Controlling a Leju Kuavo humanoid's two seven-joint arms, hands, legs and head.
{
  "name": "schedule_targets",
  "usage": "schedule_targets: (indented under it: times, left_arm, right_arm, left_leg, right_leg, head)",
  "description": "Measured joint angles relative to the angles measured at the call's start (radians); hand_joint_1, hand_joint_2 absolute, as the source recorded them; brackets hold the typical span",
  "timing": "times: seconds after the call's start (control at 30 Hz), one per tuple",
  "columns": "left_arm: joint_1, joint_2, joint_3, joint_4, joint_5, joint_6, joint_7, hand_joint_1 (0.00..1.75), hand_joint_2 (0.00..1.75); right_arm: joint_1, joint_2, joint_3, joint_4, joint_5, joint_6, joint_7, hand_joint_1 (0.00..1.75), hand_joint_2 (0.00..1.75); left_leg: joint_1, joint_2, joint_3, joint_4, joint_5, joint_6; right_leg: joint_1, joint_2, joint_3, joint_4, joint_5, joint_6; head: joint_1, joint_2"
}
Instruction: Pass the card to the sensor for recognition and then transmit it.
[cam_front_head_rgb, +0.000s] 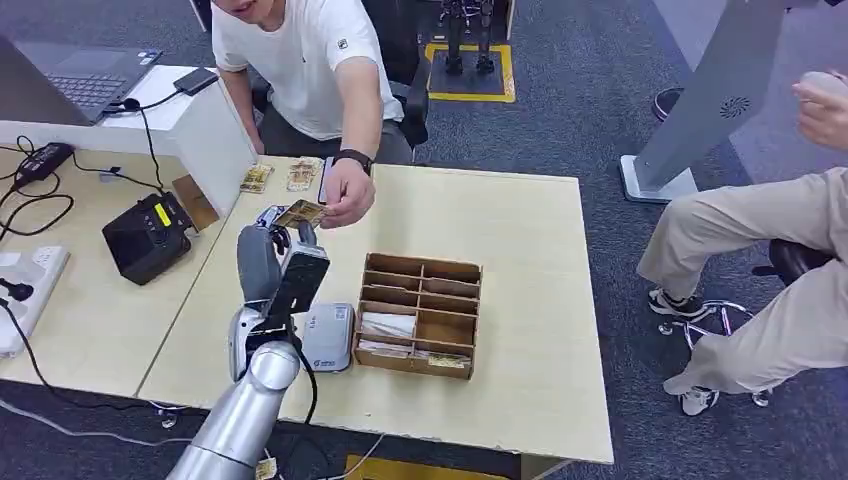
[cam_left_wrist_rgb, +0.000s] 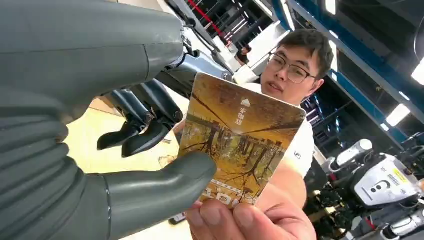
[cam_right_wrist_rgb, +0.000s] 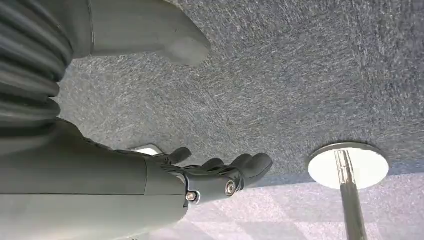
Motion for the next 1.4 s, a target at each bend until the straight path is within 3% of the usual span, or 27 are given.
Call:
schedule_targets:
  times: [0.67, 1.4]
  left_arm:
    - [-0.017, 0.000, -0.014, 0.022, -0.042, 0.007, 0.028, 1.75, 1.75]
    - [-0.015, 0.001, -0.014, 0.023, -0.050, 0.067, -0.012, 1.75, 1.75]
  right_arm:
    - [-0.001, -0.001, 0.000, 0.015, 0.006, 0.000, -0.010, 0.00, 1.75]
    - [-0.002, -0.002, 0.000, 0.020, 0.020, 0.000, -0.009, 0.00, 1.75]
  left_leg:
    - [0.000, 0.000, 0.000, 0.000, 0.000, 0.000]
    - [0.000, 0.000, -0.001, 0.000, 0.000, 0.000]
  right_leg:
    - [0.000, 0.000, 0.000, 0.000, 0.000, 0.000]
    - [0.000, 0.000, -0.001, 0.000, 0.000, 0.000]
  head:
    - [0.000, 0.000]
    - [0.000, 0.000]
